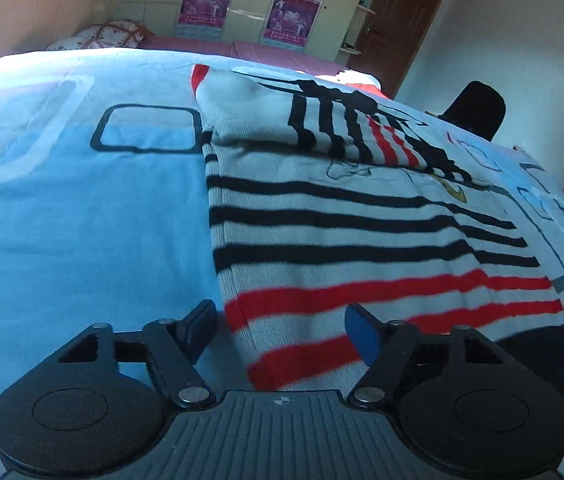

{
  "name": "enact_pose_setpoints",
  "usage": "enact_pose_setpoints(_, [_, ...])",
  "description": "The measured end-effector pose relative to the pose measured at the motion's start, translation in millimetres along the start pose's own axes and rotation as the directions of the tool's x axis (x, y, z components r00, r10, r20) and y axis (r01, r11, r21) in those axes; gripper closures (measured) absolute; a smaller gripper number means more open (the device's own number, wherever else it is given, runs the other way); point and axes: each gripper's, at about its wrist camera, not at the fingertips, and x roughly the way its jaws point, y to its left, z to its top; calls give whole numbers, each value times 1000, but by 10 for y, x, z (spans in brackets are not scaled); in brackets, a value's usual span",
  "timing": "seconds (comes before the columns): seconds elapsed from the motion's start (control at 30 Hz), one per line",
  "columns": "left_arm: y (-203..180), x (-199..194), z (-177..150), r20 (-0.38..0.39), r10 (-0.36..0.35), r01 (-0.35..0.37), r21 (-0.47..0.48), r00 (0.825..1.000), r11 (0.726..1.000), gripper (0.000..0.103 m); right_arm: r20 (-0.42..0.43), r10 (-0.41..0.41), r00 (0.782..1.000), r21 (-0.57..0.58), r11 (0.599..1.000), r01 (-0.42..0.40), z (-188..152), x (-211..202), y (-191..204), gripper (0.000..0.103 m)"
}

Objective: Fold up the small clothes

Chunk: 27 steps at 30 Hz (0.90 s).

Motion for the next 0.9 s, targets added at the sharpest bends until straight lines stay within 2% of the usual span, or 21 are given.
enact_pose_setpoints(0.03, [-10,-69,-75,-16,-22,22,-28,1000,999,47,-10,30,999,35,999,-30,-82,-37,-30,56])
enact_pose_setpoints(0.13, [-17,-248,-302,-30,-72,66,-155,997,986,58,-35,142,989,124,983,-137,-271,-78,-85,57])
enact_pose_setpoints(0.2, [13,-337,-520,-20,-153,140,-296,988,945,58,-37,189,981,139,973,-182,-337,-98,-97,58])
enact_pose_setpoints(0.3, [-13,-373,-780,21,-235,222,-412,972,884,58,-41,264,964,190,949,-252,-411,-80,-199,62])
enact_pose_setpoints(0.33, [-1,-340,-879,49,-276,268,-454,960,850,58,-36,279,960,198,943,-266,-423,-67,-229,65])
enact_pose_setpoints(0.37, [20,-313,-937,74,-284,284,-485,956,827,58,-34,293,956,201,939,-280,-419,-41,-258,66])
enact_pose_setpoints(0.43, [61,-249,-1010,125,-315,331,-531,941,780,58,-39,316,948,222,928,-300,-377,29,-308,76])
enact_pose_setpoints(0.47, [74,-228,-1015,138,-316,339,-541,939,770,60,-48,329,943,233,922,-310,-346,75,-327,79])
enact_pose_setpoints(0.5, [67,-204,-1010,143,-315,341,-546,938,765,61,-59,336,940,236,919,-314,-318,116,-333,83])
enact_pose_setpoints(0.53, [32,-185,-990,138,-315,339,-533,939,776,62,-71,339,938,235,920,-314,-292,155,-330,88])
enact_pose_setpoints(0.6, [-7,-158,-962,135,-310,334,-522,941,785,63,-96,345,934,212,924,-319,-267,213,-317,91])
enact_pose_setpoints(0.67, [-48,-133,-941,116,-269,291,-502,956,815,80,-110,337,935,186,931,-314,-243,232,-288,95])
enact_pose_setpoints(0.7, [-36,-108,-928,108,-247,268,-505,963,820,94,-111,328,938,153,938,-310,-247,208,-259,96])
enact_pose_setpoints(0.73, [8,-100,-934,109,-242,263,-508,964,820,96,-110,317,942,114,945,-305,-250,182,-225,97])
enact_pose_setpoints(0.8, [31,-113,-948,137,-248,283,-522,959,805,99,-91,314,945,89,948,-306,-251,70,-212,97])
enact_pose_setpoints(0.9, [-12,-348,-924,213,-255,328,-477,943,816,100,-32,333,942,54,942,-331,-187,-167,-223,97])
